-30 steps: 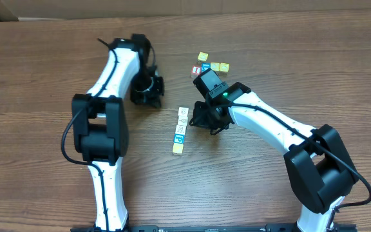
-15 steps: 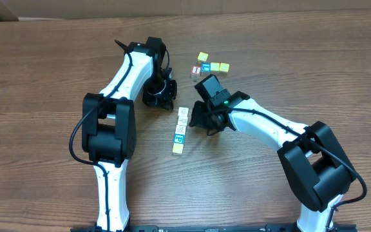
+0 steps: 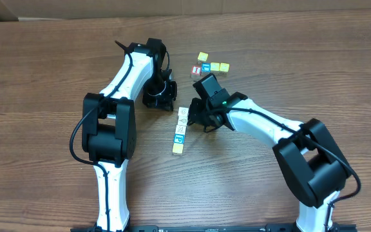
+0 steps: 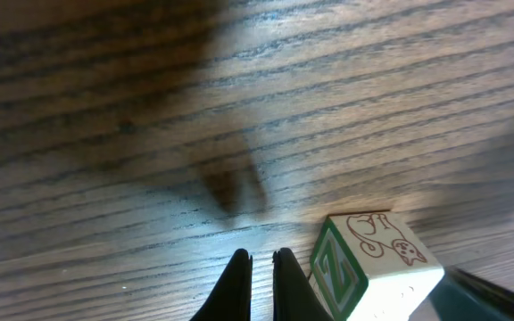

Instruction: Flip 5 blocks

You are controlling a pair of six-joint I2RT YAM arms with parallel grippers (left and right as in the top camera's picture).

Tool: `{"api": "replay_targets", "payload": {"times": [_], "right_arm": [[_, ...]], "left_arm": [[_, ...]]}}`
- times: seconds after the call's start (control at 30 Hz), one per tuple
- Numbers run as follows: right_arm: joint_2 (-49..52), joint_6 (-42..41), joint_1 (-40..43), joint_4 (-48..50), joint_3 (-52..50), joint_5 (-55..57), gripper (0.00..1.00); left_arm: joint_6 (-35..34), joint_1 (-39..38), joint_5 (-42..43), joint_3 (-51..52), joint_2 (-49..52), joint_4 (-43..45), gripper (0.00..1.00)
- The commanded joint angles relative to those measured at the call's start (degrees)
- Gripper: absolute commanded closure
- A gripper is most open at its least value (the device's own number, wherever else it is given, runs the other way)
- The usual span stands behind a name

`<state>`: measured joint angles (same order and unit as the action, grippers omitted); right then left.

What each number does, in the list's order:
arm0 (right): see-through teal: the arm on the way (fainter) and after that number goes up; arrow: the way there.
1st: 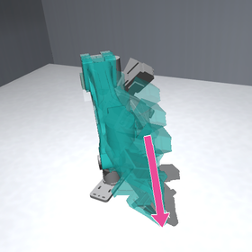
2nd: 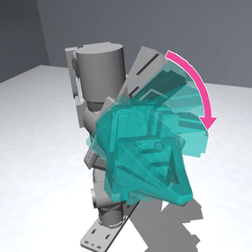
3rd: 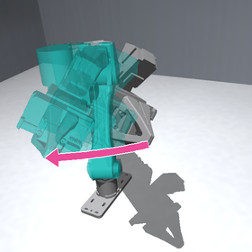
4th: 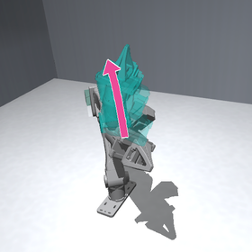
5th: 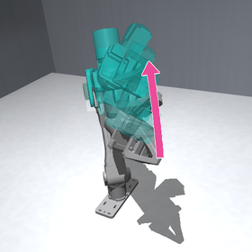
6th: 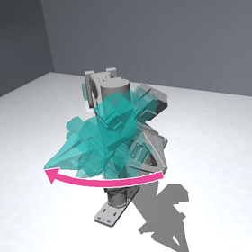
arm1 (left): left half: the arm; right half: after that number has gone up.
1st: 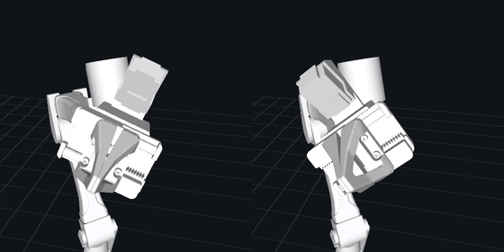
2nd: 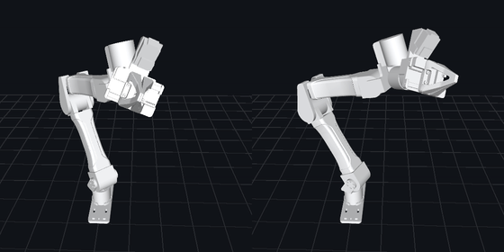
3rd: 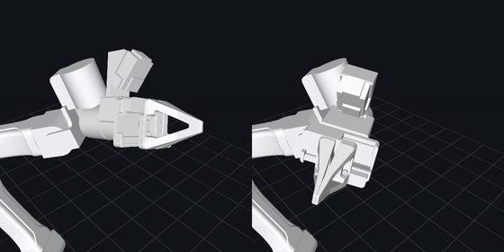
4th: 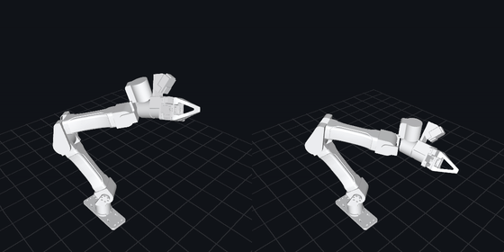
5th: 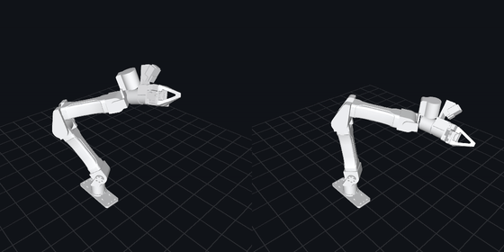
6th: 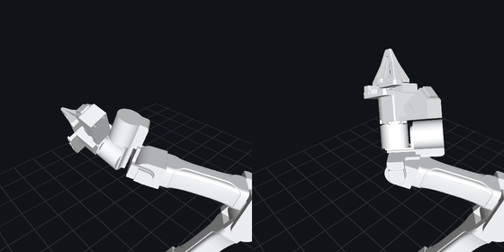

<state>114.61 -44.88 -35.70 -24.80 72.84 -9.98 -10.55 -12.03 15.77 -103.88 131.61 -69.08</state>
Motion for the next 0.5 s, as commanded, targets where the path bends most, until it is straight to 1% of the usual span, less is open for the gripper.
{"api": "replay_targets", "payload": {"times": [0.0, 0.23, 0.47], "right_arm": [[1.16, 1.64, 0.09, 0.37, -0.13, -1.40, 0.96], [1.14, 1.62, 0.09, -0.39, -0.09, -4.92, 0.96], [1.14, 1.60, 0.09, -0.35, -0.09, -7.72, 0.96]], "left_arm": [[-0.83, -0.42, 0.83, 1.60, 0.28, 0.04, 0.96], [-0.83, -0.42, 1.03, 5.03, 0.28, 1.70, 0.96], [-0.74, -0.42, 5.14, 5.31, 0.28, 1.53, 0.96]]}}
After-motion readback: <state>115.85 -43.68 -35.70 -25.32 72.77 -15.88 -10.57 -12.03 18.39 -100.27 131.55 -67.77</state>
